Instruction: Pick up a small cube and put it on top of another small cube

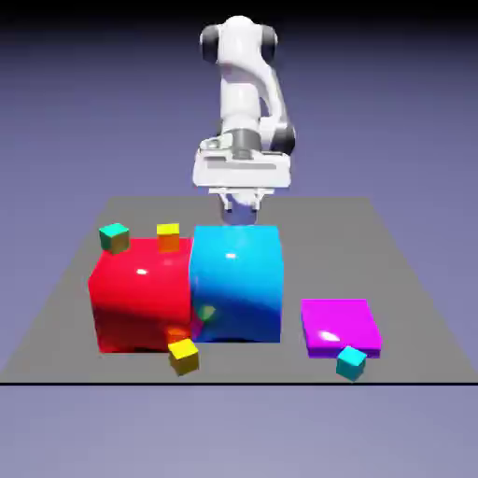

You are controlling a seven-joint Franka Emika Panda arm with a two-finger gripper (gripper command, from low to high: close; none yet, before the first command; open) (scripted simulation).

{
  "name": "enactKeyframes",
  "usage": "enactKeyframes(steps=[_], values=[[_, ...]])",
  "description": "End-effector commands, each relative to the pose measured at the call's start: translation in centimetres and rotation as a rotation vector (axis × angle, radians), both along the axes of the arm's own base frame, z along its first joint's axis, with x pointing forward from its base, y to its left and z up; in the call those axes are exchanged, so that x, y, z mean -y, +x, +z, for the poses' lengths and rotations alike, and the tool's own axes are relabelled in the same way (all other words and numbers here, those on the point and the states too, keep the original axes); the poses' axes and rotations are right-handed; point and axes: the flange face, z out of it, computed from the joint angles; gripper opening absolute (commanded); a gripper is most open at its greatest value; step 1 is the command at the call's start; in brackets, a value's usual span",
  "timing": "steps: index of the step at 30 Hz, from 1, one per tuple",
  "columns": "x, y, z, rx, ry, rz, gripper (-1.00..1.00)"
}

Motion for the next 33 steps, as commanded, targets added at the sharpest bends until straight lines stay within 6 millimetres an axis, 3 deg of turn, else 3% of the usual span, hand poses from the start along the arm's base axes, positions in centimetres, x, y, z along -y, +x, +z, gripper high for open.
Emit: enactKeyframes(steps=[1,8,17,25,33], values=[[0.2,0.9,-0.5,-0.04,-0.008,0.011,0.0],[1.5,6.9,-5.2,-0.324,-0.068,0.089,0.0],[3.8,12.8,-13.2,-0.691,-0.163,0.191,0.0],[6.1,16.1,-21.0,-1.022,-0.261,0.277,0.0],[8.3,17.7,-28.3,-1.356,-0.367,0.347,0.0]])
